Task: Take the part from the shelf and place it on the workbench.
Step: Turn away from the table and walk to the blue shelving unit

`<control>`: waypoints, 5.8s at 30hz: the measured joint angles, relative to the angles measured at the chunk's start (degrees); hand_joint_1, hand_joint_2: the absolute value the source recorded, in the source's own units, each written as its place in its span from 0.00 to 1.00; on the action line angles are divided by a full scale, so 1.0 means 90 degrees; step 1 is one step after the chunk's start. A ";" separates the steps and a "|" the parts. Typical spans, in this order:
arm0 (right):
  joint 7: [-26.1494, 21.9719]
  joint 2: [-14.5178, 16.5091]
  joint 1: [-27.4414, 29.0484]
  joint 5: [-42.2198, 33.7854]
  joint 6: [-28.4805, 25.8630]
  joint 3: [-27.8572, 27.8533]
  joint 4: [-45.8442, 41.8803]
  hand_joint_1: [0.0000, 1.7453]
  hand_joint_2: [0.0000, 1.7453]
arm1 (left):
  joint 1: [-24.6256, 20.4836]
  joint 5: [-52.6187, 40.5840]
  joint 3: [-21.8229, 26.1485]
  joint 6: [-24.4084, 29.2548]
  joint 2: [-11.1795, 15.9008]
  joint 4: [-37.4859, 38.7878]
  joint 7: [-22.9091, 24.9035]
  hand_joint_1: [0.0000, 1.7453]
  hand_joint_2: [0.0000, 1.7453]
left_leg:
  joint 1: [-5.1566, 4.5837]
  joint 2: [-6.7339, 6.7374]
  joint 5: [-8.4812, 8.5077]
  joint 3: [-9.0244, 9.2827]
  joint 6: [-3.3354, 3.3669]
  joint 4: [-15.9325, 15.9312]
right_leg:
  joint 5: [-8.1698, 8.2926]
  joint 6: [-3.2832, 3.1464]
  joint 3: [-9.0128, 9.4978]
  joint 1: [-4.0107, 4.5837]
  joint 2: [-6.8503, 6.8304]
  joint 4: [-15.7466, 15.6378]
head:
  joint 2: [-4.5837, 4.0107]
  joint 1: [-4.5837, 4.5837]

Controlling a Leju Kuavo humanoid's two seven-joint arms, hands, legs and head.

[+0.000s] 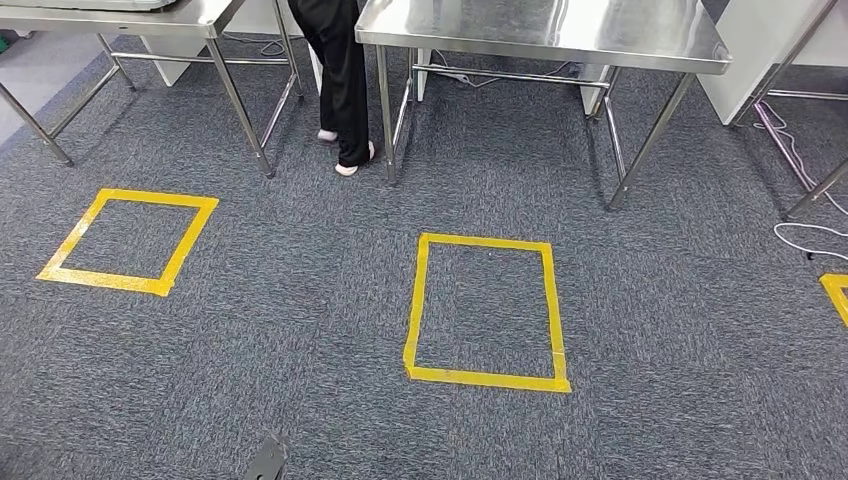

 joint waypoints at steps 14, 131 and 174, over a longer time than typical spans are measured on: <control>0.0033 -0.0015 0.0043 0.0047 0.0058 0.0094 0.0016 0.00 0.00 | 0.0066 -0.0026 0.0005 -0.0044 0.0075 -0.0001 -0.0049 0.00 0.00 | 0.0265 -0.0414 0.0270 -0.0263 -0.0279 -0.0031 | -0.0577 0.0334 0.0406 -0.0246 0.0369 0.0078 | 0.0001 0.0088; 0.0034 -0.0124 0.0090 0.0102 0.0420 0.0300 0.0024 0.00 0.00 | -0.0010 -0.0226 0.0098 -0.0071 0.0046 0.0001 -0.0001 0.00 0.00 | 0.0011 -0.0341 0.0289 -0.0406 0.0171 0.0056 | -0.1447 0.0025 -0.0367 0.0029 0.0011 0.1930 | 0.0001 -0.0010; 0.1035 0.1051 -0.1435 -0.0104 -0.0132 0.0339 0.0078 0.00 0.00 | -0.0311 -0.0686 -0.0146 -0.0288 -0.0230 0.0001 0.0533 0.00 0.00 | 0.0053 -0.0127 -0.0352 -0.1064 -0.0183 0.1278 | -0.0454 -0.0160 0.0144 0.0002 0.0020 0.0226 | 0.0001 -0.0069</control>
